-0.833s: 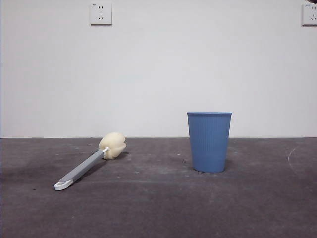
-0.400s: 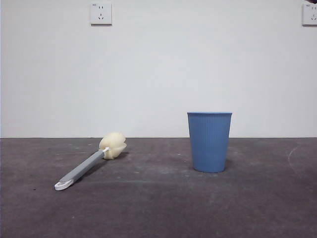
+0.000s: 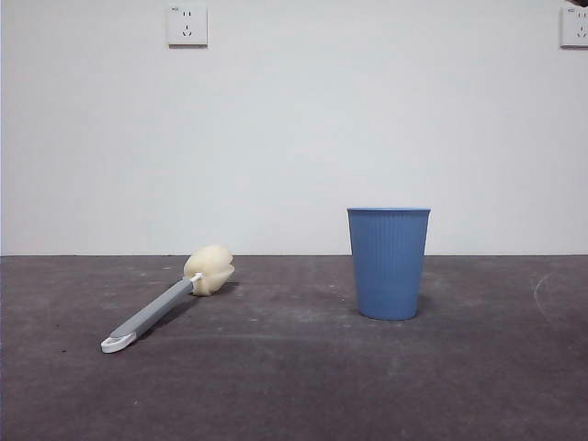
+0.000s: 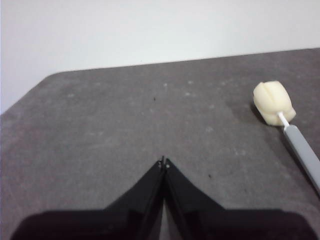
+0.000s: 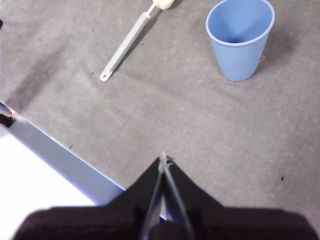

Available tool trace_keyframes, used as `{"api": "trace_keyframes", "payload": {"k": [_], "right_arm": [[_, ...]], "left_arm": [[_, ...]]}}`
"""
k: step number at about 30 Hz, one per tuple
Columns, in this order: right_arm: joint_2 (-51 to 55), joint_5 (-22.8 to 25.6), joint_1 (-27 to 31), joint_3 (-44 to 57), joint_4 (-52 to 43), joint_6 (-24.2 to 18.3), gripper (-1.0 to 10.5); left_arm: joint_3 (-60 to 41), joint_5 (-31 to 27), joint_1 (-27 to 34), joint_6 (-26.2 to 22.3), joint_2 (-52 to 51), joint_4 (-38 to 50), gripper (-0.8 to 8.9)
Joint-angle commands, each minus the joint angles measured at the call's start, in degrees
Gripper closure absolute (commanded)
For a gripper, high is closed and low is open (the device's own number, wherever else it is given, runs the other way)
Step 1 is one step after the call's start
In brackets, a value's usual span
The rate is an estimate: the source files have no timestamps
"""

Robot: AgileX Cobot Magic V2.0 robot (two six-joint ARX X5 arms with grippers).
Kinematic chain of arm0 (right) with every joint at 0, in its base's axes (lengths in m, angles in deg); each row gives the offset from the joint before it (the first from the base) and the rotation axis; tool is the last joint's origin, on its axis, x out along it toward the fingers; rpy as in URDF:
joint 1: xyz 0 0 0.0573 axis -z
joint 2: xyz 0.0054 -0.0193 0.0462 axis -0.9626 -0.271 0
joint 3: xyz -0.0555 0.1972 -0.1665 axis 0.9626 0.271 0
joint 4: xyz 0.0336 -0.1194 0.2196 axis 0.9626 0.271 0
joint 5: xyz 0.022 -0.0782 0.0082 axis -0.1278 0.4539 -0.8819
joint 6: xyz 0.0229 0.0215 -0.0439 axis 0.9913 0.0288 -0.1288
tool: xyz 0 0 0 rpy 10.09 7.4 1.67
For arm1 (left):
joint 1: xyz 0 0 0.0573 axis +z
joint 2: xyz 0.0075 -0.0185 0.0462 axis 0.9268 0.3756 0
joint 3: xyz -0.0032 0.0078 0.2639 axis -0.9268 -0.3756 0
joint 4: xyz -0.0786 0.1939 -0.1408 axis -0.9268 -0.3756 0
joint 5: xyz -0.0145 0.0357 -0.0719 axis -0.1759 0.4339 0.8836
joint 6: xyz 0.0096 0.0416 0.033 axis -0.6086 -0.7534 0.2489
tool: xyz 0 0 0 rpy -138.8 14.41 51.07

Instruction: Pick up the cup brush,pick up the cup,insert the brush into the cup,clean the cup,put the cup brush back,put the cup back to the fixed position on the table

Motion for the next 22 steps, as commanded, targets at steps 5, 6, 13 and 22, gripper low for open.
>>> {"api": "trace_keyframes", "payload": {"k": [5, 6, 13, 22], "right_arm": [[0.1, 0.2, -0.1, -0.1, -0.6, 0.4, 9.4], [0.1, 0.1, -0.1, -0.1, -0.6, 0.4, 9.4], [0.1, 0.2, -0.1, 0.0, -0.6, 0.4, 9.4], [0.1, 0.2, -0.1, -0.1, -0.6, 0.4, 9.4]], "left_arm": [[-0.8, 1.8, 0.1, 2.4, -3.3, -5.1, 8.17], [-0.8, 1.8, 0.1, 3.9, -3.3, -5.0, 8.17], [-0.8, 1.4, 0.1, 5.3, -3.2, -4.6, 8.17], [-0.8, 1.4, 0.1, 5.3, -3.2, -4.6, 8.17]]}}
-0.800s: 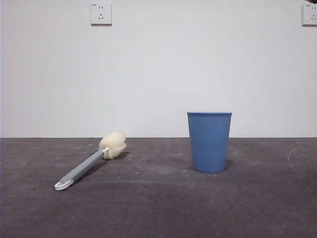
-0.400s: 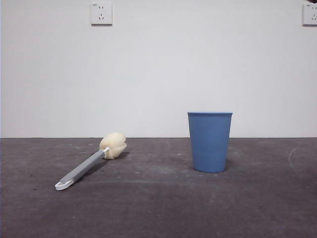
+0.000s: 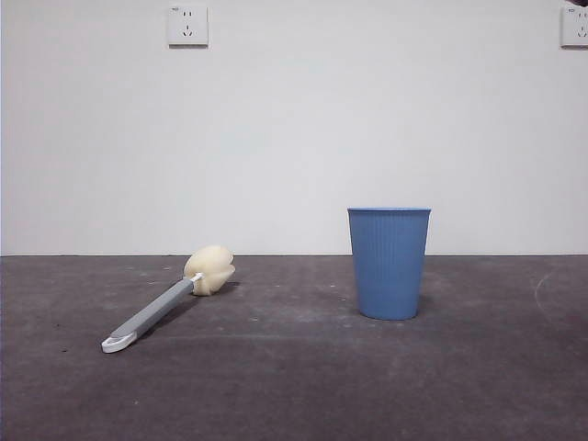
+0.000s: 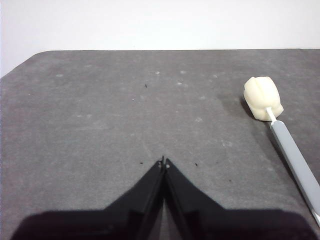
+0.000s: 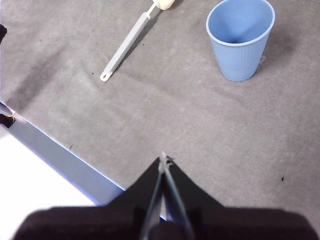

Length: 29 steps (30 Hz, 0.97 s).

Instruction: Pick up the cup brush,pick up the cup,insert the brush into the cup,clean the cup,put the cup brush back,put the cup back to the fixed position on the table

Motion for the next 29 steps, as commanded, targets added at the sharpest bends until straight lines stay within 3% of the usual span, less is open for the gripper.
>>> {"api": "trace_keyframes", "payload": {"k": [1, 9, 11, 14, 23, 29], "right_arm": [[0.1, 0.2, -0.1, -0.1, -0.5, 0.3, 9.4], [0.3, 0.2, -0.1, 0.0, -0.7, -0.2, 9.4], [1.0, 2.8, 0.3, 0.0, -1.2, -5.8, 9.4], [3.2, 6.9, 1.7, 0.0, -4.8, -11.0, 9.4], [14.1, 18.2, 9.9, 1.8, -16.2, -11.3, 9.4], [21.2, 18.1, 16.0, 7.0, -25.3, -13.2, 9.4]], "left_arm": [[-0.8, -0.1, 0.1, 0.6, -0.1, 0.3, 8.17], [-0.8, -0.1, 0.1, 0.5, -0.1, 0.3, 8.17], [-0.8, -0.1, 0.1, 0.6, -0.1, 0.3, 8.17], [-0.8, -0.1, 0.1, 0.5, -0.1, 0.3, 8.17], [-0.8, -0.1, 0.1, 0.6, -0.1, 0.3, 8.17], [-0.8, -0.1, 0.1, 0.5, -0.1, 0.3, 8.17]]}}
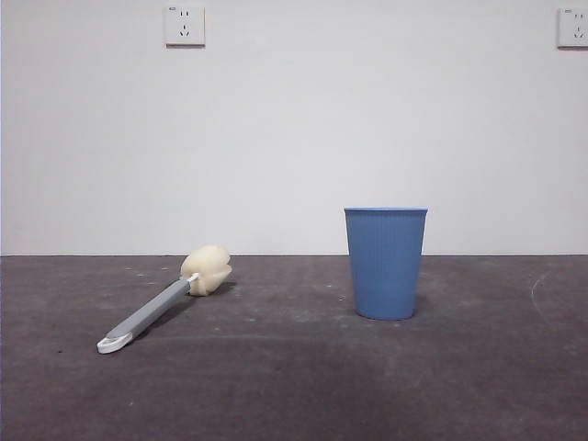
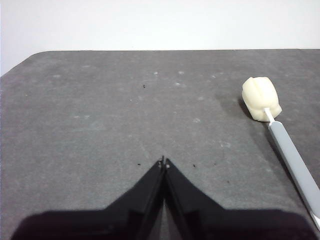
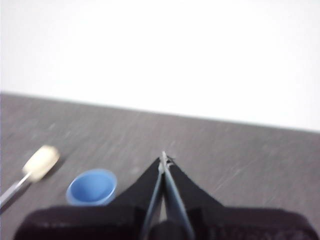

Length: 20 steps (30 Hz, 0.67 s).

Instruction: Pick up the cup brush,pick up the cup,insert the brush into the cup,clean the cup,put the cup brush back,put the cup back to the fixed position on the table

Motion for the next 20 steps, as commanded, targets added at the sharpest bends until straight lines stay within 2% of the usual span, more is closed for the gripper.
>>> {"api": "trace_keyframes", "payload": {"k": [1, 5, 13, 16, 20], "right_arm": [[2.7, 0.0, 2.4, 3.5, -5.3, -1.4, 9.4], [6.2, -0.2, 6.1, 9.4, -11.6, -1.2, 9.4], [16.6, -0.3, 12.6, 27.1, -22.9, 0.4, 9.4], [21.0, -0.3, 14.3, 33.0, -25.1, 2.0, 9.4], [21.4, -0.3, 16.2, 38.5, -27.1, 5.2, 9.4]], "left_arm": [[-0.8, 0.0, 0.1, 0.5, -0.1, 0.3, 8.17], [-0.8, 0.0, 0.1, 0.5, -0.1, 0.3, 8.17], [-0.8, 0.0, 0.1, 0.5, -0.1, 0.3, 8.17], [-0.8, 0.0, 0.1, 0.5, -0.1, 0.3, 8.17], [-0.8, 0.0, 0.1, 0.5, -0.1, 0.3, 8.17]]}}
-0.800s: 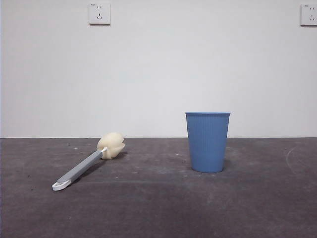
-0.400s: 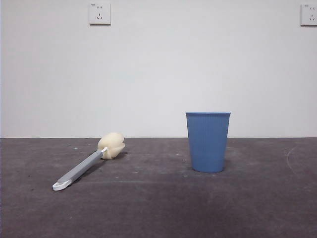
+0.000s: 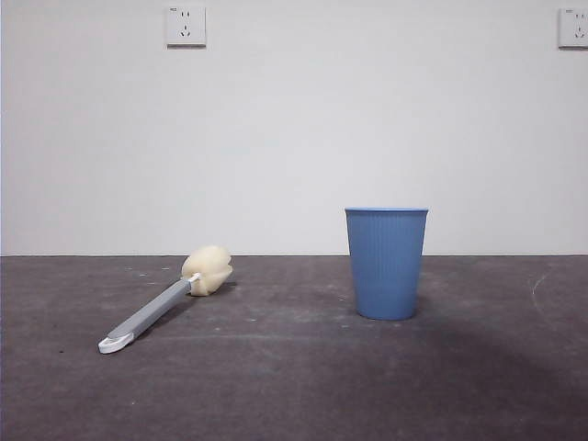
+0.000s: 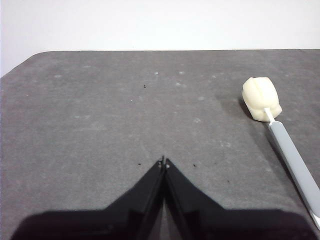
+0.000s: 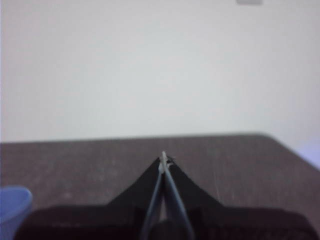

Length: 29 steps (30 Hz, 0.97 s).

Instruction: Pick up the cup brush,pick up the cup,insert the brush into the cup,clean the cup,put the cup brush back,put the cup back to the fixed position on the table

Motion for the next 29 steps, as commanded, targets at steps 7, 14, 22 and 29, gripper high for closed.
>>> {"api": "trace_keyframes", "payload": {"k": [7, 14, 22, 29], "right_arm": [[0.2, -0.6, 2.6, 8.7, -0.4, 5.0, 9.4], [0.2, -6.5, 2.6, 11.7, 3.9, 4.7, 9.4], [0.2, -8.7, 2.5, 11.7, 5.5, 3.0, 9.4], [0.1, -8.7, 2.6, 11.7, 5.4, 3.8, 9.4]], "left_arm": [[-0.8, -0.1, 0.1, 0.5, -0.1, 0.3, 8.17], [-0.8, -0.1, 0.1, 0.5, -0.1, 0.3, 8.17], [-0.8, -0.1, 0.1, 0.5, -0.1, 0.3, 8.17], [-0.8, 0.0, 0.1, 0.5, -0.1, 0.3, 8.17]]}}
